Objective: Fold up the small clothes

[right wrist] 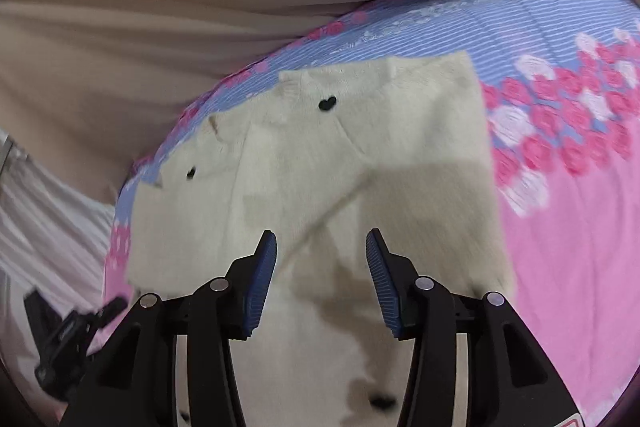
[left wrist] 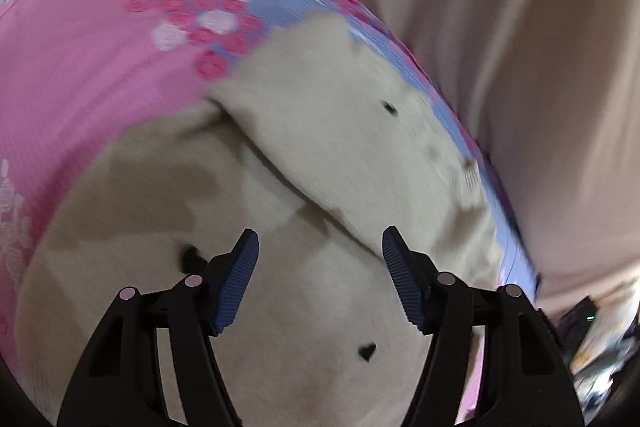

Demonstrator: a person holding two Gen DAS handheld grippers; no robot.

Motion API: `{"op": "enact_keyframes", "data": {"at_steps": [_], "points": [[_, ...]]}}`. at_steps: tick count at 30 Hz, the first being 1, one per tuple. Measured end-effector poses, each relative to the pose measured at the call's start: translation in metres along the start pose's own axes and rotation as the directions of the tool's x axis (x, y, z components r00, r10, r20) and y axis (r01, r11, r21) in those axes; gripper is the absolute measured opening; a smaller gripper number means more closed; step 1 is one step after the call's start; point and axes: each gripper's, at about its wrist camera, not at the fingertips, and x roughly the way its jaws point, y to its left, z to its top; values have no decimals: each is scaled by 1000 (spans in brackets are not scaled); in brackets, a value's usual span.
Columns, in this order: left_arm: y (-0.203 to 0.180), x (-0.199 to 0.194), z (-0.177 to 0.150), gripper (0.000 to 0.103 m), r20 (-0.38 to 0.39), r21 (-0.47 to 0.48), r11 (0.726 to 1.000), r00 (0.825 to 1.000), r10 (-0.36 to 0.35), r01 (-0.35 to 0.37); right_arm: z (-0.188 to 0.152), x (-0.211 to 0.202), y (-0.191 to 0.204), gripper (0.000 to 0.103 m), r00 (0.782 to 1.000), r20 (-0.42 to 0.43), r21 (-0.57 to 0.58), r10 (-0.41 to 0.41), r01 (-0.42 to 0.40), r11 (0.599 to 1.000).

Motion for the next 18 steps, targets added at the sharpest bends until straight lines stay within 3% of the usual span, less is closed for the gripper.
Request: {"op": "enact_keyframes", "data": {"at_steps": [2,4,7,10,14,15,17,18], "points": [[17,-5,13,64,14,-44,999,1000,-1,2,8,25,0,46,999,-39,45,-4,6,999],[28,-4,23,64,18,-85,996,1000,-3,4,8,33,0,8,999,-34,83,34,-31,996],[41,0,35,64,13,-171,984,999,-43,45,8,-15,7,7,983,145,81,116,-128,988],[52,8,43,69,15,-265,960,996,-90,91,3,-60,-2,7,962,263,70,68,-89,994],[58,39,47,67,-14,-365,925,993,-121,108,-3,-50,-29,7,983,184,106,-4,-16,994],[60,47,48,64,-25,-390,914,991,-129,109,-5,-48,-31,7,985,175,102,-11,-7,995],[61,54,50,30,-20,-414,906,994,-109,90,-10,-49,-32,7,983,182,104,-8,-11,995],[61,53,51,21,-8,-415,905,994,-107,94,-11,-54,-33,7,980,200,110,-4,-19,994]]}}
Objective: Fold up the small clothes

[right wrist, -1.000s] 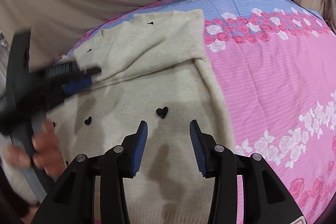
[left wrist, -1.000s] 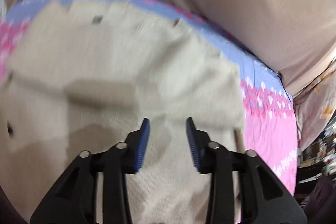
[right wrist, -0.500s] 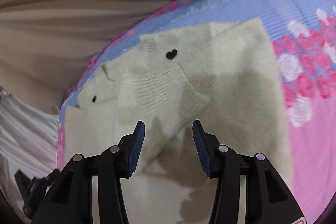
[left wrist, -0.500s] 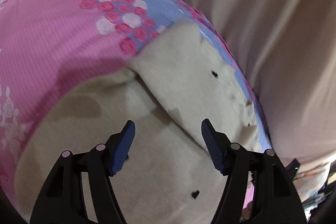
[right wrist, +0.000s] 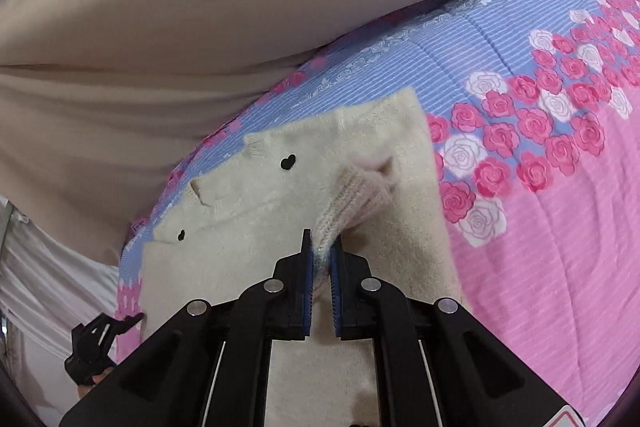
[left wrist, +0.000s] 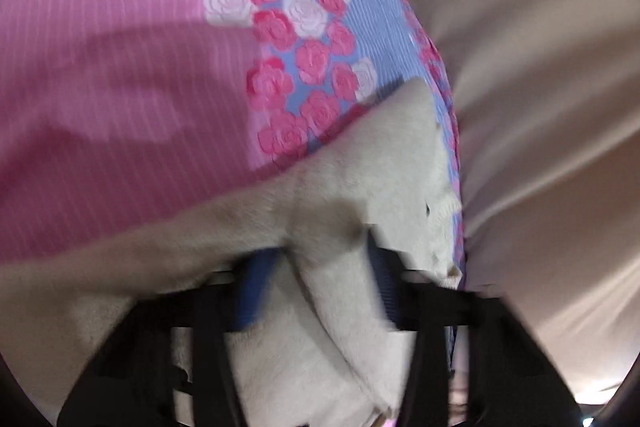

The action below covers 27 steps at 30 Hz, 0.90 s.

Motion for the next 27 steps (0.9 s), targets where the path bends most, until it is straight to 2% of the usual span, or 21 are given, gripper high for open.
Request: {"op": "enact_keyframes", "data": {"at_steps": [1,3,4,7,8,10,12,13,14,15,16,18,19,21,23,26,27], "points": [[-1,-4,2,14,14,3,1000,1000,-14,14,1,-7,-3,7,1000,20,6,3,-4,1000],[-2,-14,4,14,53,21,1000,998,-21,20,-1,-16,-11,7,999,47,7,-22,22,1000],[-2,-15,4,14,59,42,999,998,-10,7,-6,-15,-19,7,998,41,15,-42,42,999],[3,-3,3,14,41,67,996,998,54,-57,-24,12,-44,6,990,-57,37,-126,128,991],[6,0,2,14,40,65,996,997,60,-62,-30,13,-47,4,992,-59,38,-114,116,992],[7,-2,2,14,45,74,996,998,50,-53,-30,4,-38,4,988,-41,17,-151,151,988],[5,-3,2,14,43,100,993,997,64,-68,-27,-14,-21,10,967,23,-20,-253,253,967],[5,-4,2,15,44,111,991,997,67,-72,-25,-30,-4,15,944,105,-47,-313,319,947],[5,-5,2,16,46,124,989,996,72,-78,-23,-40,10,21,934,161,-67,-320,334,940],[5,-5,1,16,45,136,987,996,76,-82,-18,-45,29,21,942,193,-102,-276,299,949],[4,-5,0,16,46,152,985,996,79,-85,-12,-39,50,21,963,173,-158,-209,236,959],[2,-2,-1,16,52,176,980,995,87,-95,-5,-5,108,21,994,57,-319,-94,107,942],[0,-1,-3,16,54,186,977,994,91,-100,-6,16,137,21,999,-17,-389,-29,20,921],[-5,2,-5,16,54,198,975,994,95,-104,-13,61,188,21,987,-154,-467,53,-120,876],[-6,3,-5,16,51,219,970,994,99,-108,-22,112,233,21,954,-288,-502,89,-229,834],[-8,5,-4,17,48,265,957,993,105,-114,-37,179,279,22,920,-389,-561,39,-270,782],[-8,4,-4,17,47,276,955,994,102,-111,-41,199,288,26,908,-419,-564,19,-276,778]]}}
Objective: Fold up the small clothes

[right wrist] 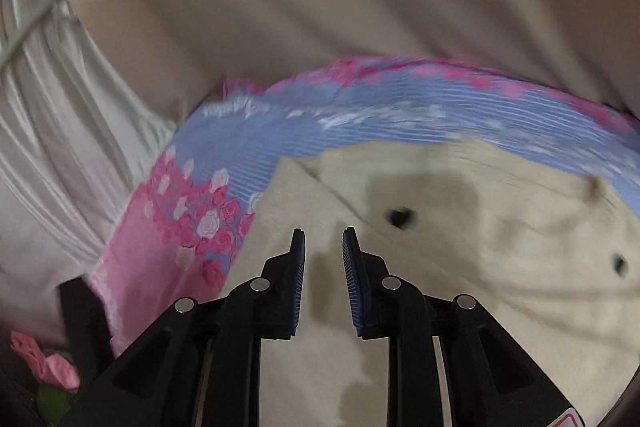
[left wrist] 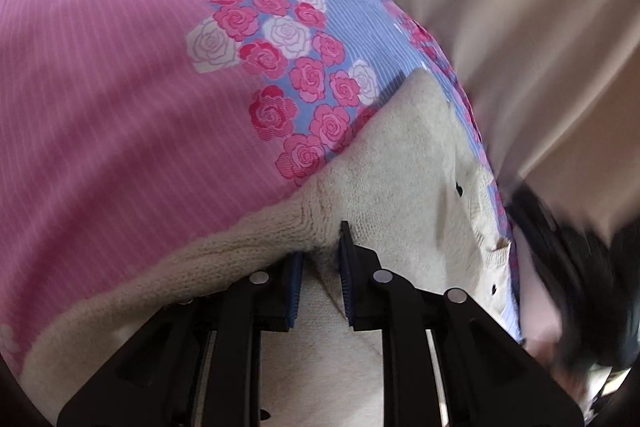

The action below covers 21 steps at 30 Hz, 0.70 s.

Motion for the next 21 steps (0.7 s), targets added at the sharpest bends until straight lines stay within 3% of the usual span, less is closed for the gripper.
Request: {"op": "enact_keyframes", "data": {"at_steps": [3,4,6,9,11,12,14,16,17,18,20,21], "points": [[2,1,1,17,0,19,1000,1000,-18,18,10,48,4,28,997,-79,11,-24,25,1000],[3,1,2,17,-1,21,999,1000,-26,26,6,54,11,24,996,-87,12,-27,29,1000],[5,1,3,17,-2,17,999,999,-42,42,10,54,22,4,999,-45,-14,-22,22,1000],[10,1,6,17,-1,4,998,998,-63,63,20,57,33,4,999,12,-36,-37,37,999],[10,1,5,17,8,16,998,998,-59,59,22,79,23,5,994,-76,-19,-75,74,997],[9,1,5,17,8,26,998,999,-50,50,22,77,21,3,996,-60,5,-62,63,998],[6,0,6,18,-3,50,998,999,-39,39,17,43,15,7,1000,25,70,-17,16,997],[6,-6,7,22,-19,63,997,999,-44,46,-3,-13,13,11,989,149,62,3,-12,998],[6,-11,7,24,-20,76,996,999,-41,42,-19,-39,10,16,980,199,45,-29,20,999],[6,-18,6,25,-15,96,995,999,-33,34,-39,-67,4,30,967,243,38,-70,62,997],[8,-27,1,31,-13,125,992,1000,4,-2,-93,-116,-17,47,944,294,72,-151,136,988],[9,-32,-3,34,-5,141,990,999,32,-31,-120,-135,-29,48,936,290,94,-201,182,979]]}}
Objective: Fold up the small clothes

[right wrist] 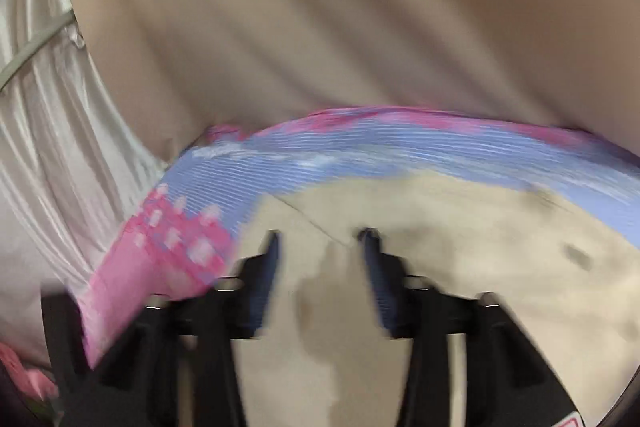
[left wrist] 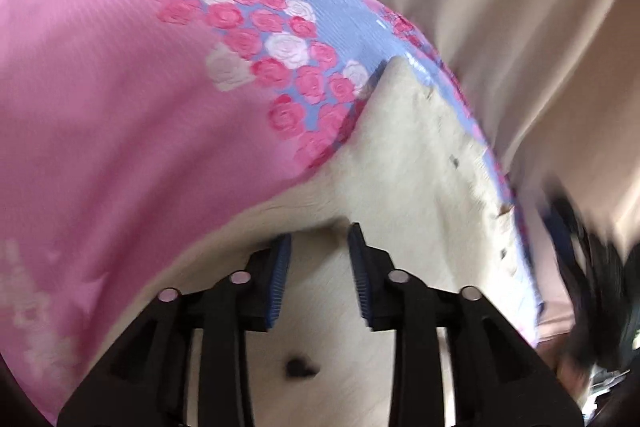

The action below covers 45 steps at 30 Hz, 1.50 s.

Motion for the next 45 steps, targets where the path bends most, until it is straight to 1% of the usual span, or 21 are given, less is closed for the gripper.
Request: {"op": "enact_keyframes", "data": {"at_steps": [1,2,4,6,9,10,12,16,18,22,23,24,25,26,27,28,31,33,38,41,45], "points": [[-1,-6,-5,38,4,21,998,998,59,-59,-24,-23,-20,48,997,-16,13,-71,72,997],[0,-10,-9,38,2,36,996,997,83,-83,-46,-44,-41,48,990,-44,37,-135,137,990],[1,-22,-20,38,5,77,986,989,147,-147,-94,-86,-79,48,969,-114,104,-219,231,967],[3,-35,-33,38,14,134,972,981,194,-194,-133,-118,-105,48,948,-180,160,-262,291,943],[21,-59,-55,53,34,176,950,966,255,-257,-192,-156,-122,48,917,-275,197,-291,350,916],[28,-65,-62,60,37,178,946,963,268,-270,-211,-168,-125,48,912,-300,218,-279,350,911],[50,-80,-79,63,19,173,940,955,295,-293,-241,-182,-127,48,910,-328,252,-253,342,905],[91,-102,-108,67,-73,97,957,957,280,-273,-287,-192,-119,49,915,-362,328,-176,302,895],[104,-103,-120,68,-130,64,968,960,248,-242,-294,-195,-112,61,927,-333,338,-169,285,897],[106,-103,-137,77,-147,54,977,966,212,-206,-289,-190,-98,62,945,-299,366,-130,239,899],[102,-101,-138,77,-148,56,978,967,207,-201,-288,-189,-98,58,949,-292,377,-117,227,898],[100,-99,-139,77,-153,59,981,969,194,-187,-286,-188,-98,42,952,-287,384,-110,219,897],[97,-97,-139,71,-152,69,981,970,192,-183,-286,-185,-100,24,953,-294,403,-77,196,894],[94,-96,-139,51,-149,84,978,968,203,-192,-284,-183,-103,12,955,-293,431,-52,180,884],[91,-94,-138,35,-152,104,977,968,200,-186,-282,-187,-104,11,962,-270,456,-37,161,875],[90,-94,-138,14,-188,113,983,969,162,-143,-279,-191,-104,10,966,-258,455,-34,153,877],[94,-106,-133,9,-211,46,997,974,78,-69,-265,-209,-102,9,970,-232,413,-72,165,896],[92,-118,-132,9,-212,46,998,975,61,-52,-258,-224,-104,9,966,-238,383,-99,187,905],[82,-145,-154,7,-242,69,997,969,40,-24,-265,-252,-108,7,936,-319,294,-146,244,924],[84,-150,-184,6,-301,65,997,951,70,-52,-288,-268,-118,6,906,-396,266,-151,270,925],[93,-153,-229,6,-399,72,989,905,146,-127,-332,-286,-128,6,838,-531,241,-128,295,925]]}}
